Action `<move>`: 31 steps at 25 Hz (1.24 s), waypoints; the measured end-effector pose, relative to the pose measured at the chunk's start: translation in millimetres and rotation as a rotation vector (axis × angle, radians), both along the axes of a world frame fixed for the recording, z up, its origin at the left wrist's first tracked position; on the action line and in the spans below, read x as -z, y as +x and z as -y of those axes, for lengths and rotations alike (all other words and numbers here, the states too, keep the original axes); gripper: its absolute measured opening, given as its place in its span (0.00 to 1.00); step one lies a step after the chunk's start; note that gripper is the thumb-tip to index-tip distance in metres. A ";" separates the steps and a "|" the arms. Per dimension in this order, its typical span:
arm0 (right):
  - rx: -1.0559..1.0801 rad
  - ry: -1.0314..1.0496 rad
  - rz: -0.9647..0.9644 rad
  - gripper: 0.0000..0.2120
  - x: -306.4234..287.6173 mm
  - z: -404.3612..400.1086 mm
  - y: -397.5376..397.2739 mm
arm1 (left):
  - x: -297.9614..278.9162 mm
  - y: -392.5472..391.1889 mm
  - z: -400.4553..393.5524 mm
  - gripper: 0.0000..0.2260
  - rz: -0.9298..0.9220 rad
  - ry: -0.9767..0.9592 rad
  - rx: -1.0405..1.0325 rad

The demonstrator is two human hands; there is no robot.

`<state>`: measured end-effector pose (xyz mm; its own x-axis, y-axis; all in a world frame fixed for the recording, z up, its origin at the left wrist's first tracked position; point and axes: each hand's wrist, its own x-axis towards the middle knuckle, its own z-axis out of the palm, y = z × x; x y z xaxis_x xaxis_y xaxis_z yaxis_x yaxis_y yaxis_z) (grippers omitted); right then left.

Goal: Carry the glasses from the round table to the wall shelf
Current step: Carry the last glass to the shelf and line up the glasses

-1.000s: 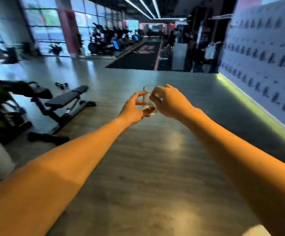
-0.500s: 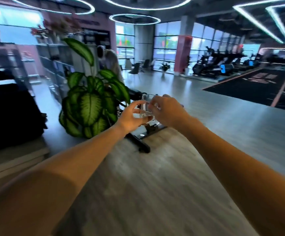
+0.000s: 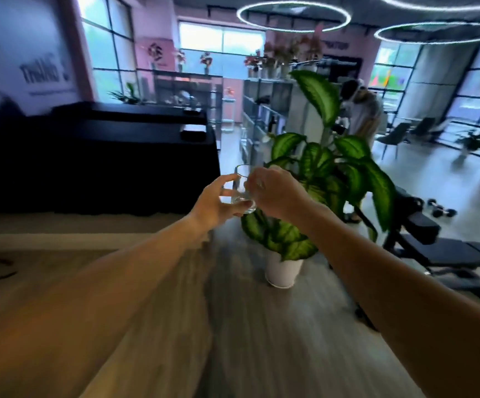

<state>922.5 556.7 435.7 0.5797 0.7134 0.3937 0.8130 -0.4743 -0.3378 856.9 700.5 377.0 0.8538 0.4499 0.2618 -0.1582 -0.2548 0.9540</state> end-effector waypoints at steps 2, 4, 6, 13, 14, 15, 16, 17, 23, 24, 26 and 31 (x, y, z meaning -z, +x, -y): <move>-0.053 0.038 -0.024 0.11 5.4 -56.8 25.3 | -0.5 13.1 -50.2 0.29 -0.009 0.036 -0.035; -0.088 0.047 -0.028 0.11 5.1 -114.2 51.2 | -2.1 32.5 -103.9 0.29 -0.031 0.053 -0.064; -0.096 0.046 -0.027 0.11 1.3 -164.2 78.9 | -7.2 55.5 -153.3 0.29 -0.044 0.093 -0.098; -0.140 0.064 -0.011 0.10 -5.1 -312.6 198.6 | -17.3 160.4 -299.7 0.30 -0.077 0.108 -0.124; -0.152 0.065 -0.010 0.09 -4.3 -334.3 219.0 | -17.0 178.9 -320.4 0.29 -0.076 0.111 -0.133; -0.169 0.071 -0.004 0.08 -4.0 -356.3 239.8 | -16.3 197.7 -341.6 0.28 -0.066 0.108 -0.143; -0.189 0.081 0.006 0.07 -3.9 -378.8 260.3 | -15.2 216.0 -362.7 0.27 -0.054 0.106 -0.153; -0.206 0.083 0.012 0.07 -3.4 -399.0 279.0 | -14.4 231.4 -381.6 0.26 -0.048 0.105 -0.163; -0.373 0.078 -0.042 0.07 -12.4 -540.4 375.4 | -20.0 308.0 -508.1 0.28 -0.058 0.101 -0.283; -0.388 0.059 -0.033 0.07 -13.5 -566.5 385.9 | -20.9 316.3 -530.6 0.28 -0.060 0.103 -0.306; -0.437 0.043 -0.018 0.07 -13.0 -620.0 404.6 | -19.8 330.1 -578.4 0.28 -0.063 0.119 -0.353; -0.532 0.016 -0.027 0.08 -5.7 -751.1 433.4 | -6.9 349.4 -702.5 0.28 -0.074 0.113 -0.431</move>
